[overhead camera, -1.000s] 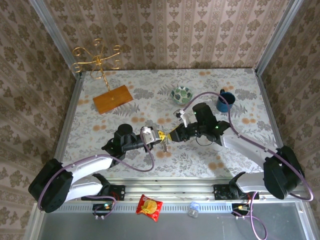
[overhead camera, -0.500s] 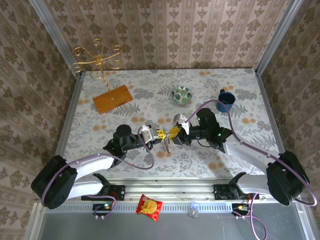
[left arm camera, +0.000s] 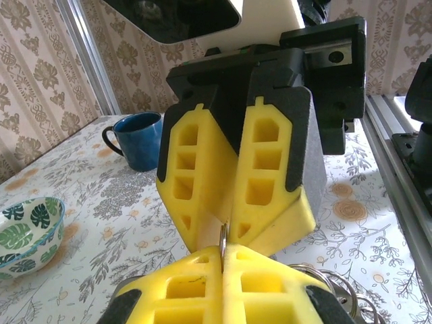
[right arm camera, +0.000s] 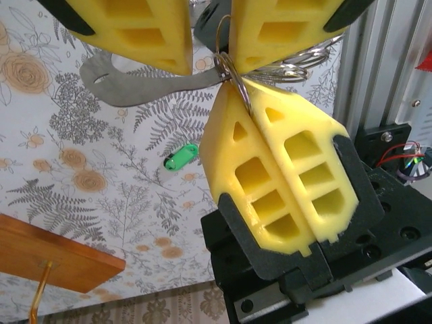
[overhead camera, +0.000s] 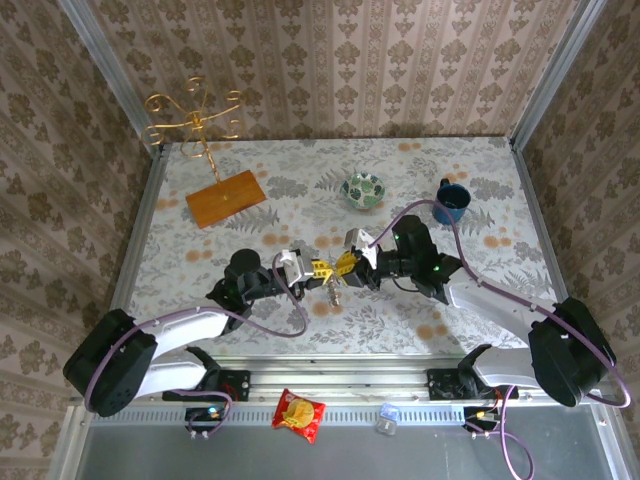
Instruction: Put the keys on the keyring
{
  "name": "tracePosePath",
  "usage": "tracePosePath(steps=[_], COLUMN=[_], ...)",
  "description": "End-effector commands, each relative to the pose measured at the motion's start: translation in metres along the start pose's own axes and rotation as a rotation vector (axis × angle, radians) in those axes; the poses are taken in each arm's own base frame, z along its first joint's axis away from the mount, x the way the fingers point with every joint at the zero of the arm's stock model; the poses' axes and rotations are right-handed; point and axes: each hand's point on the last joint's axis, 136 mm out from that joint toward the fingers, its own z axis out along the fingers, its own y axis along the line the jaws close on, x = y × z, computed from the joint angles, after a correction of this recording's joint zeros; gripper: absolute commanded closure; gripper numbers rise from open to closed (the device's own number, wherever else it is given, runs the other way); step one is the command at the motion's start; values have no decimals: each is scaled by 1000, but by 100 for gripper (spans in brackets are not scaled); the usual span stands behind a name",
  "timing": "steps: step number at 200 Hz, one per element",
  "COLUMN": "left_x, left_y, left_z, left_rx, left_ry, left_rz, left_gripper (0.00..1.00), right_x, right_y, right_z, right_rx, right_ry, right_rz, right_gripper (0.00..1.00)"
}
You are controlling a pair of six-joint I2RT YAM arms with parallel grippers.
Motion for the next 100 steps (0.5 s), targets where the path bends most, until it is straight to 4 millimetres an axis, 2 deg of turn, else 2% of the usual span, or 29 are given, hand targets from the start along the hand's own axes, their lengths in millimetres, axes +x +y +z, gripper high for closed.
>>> tracePosePath(steps=[1,18,35,51,81,100], left_x=[-11,-11,-11,-9,1,6], left_y=[-4,-4,-3,1,10,8], left_z=[-1,-2,-2,-2,-5,-7], left_rx=[28,29,28,7,-51,-40], left_ry=[-53,-56,-56,-49,16,72], left_rz=[5,-1,-4,-11,-6,10], left_gripper=[100,100,100,100,81,74], right_x=[-20,-23,-24,-22,-20,-13], right_y=[4,8,11,12,9,10], right_z=[1,1,1,0,-4,-4], right_rx=[-38,-55,-75,-77,-36,-18], right_ry=[-53,-65,-61,-41,21,109], right_rz=[-58,-66,-71,-76,-123,-171], right_gripper=[84,87,100,100,100,100])
